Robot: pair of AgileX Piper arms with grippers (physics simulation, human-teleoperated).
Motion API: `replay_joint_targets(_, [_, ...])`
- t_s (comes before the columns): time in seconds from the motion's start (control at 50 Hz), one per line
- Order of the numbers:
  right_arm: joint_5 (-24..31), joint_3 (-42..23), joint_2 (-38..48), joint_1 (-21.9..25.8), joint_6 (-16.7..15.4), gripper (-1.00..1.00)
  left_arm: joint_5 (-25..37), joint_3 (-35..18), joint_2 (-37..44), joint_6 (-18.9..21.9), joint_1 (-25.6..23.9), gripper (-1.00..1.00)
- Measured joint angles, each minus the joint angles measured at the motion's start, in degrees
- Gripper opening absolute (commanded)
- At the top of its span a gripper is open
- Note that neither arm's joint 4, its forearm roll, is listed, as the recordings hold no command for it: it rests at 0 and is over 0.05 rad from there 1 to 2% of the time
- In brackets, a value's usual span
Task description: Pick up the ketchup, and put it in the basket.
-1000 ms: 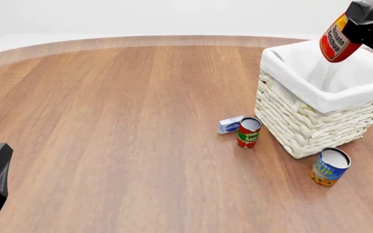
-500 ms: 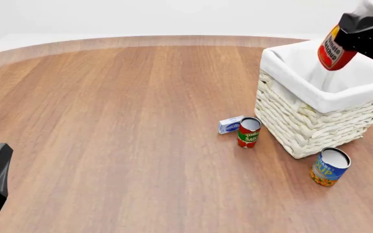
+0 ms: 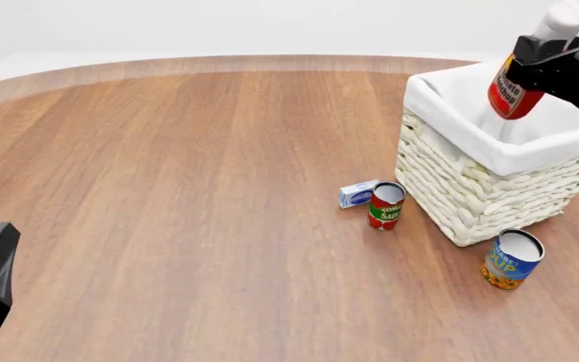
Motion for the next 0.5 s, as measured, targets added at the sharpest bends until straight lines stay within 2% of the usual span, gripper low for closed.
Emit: replay_joint_targets(0.5, [-0.44,-0.22,4.73,-0.03,-3.48,-1.0,0.0,0.0,0.0,0.0,0.0,1.0])
